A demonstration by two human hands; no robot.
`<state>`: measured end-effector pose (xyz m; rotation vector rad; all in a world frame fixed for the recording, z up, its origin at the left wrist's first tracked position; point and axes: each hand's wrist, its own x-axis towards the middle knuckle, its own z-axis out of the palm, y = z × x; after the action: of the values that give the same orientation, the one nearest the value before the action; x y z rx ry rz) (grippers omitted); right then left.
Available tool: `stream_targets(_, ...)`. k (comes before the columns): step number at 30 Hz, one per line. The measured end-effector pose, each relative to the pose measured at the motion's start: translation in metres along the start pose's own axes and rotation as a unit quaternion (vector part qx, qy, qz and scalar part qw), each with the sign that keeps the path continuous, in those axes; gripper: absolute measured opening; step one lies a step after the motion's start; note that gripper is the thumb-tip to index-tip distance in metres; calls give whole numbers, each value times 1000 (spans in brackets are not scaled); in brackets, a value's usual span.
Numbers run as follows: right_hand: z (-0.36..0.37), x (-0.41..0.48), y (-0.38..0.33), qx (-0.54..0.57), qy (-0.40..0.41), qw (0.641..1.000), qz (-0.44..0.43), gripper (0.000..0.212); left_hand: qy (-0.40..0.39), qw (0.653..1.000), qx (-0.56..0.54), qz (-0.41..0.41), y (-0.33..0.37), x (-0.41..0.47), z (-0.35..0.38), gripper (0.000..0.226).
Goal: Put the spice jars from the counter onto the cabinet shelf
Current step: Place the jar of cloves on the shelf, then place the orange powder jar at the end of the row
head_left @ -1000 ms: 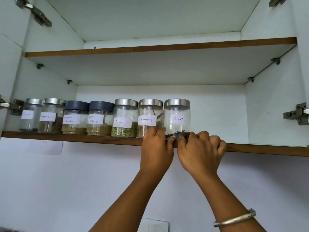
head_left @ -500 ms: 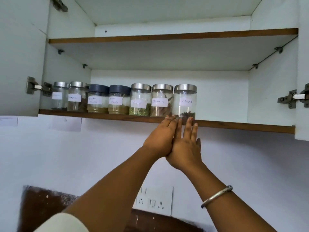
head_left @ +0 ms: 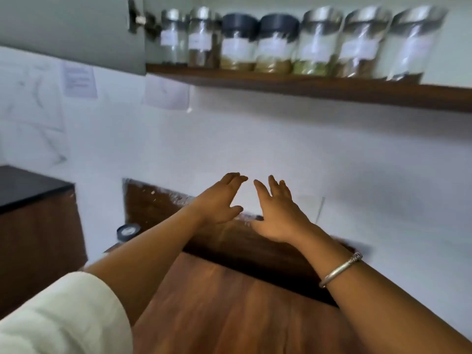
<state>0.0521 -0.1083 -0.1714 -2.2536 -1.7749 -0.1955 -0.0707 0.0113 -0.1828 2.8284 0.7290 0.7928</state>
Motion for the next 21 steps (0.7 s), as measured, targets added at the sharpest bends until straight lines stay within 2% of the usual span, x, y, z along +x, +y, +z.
stream_targets(12,231,80,-211,103,-160,980,-53,91,-106,981,-29,-162,-259,-156,22,73)
stream_targets(18,338,120,-285,165,-210,962,-51,93,-133,956,-41,-259,-367,-230,51,65)
stream_targets(21,379,131,-307,191,-188,963,-32,96,-157,942,-58,-290,-395,-251,70,72)
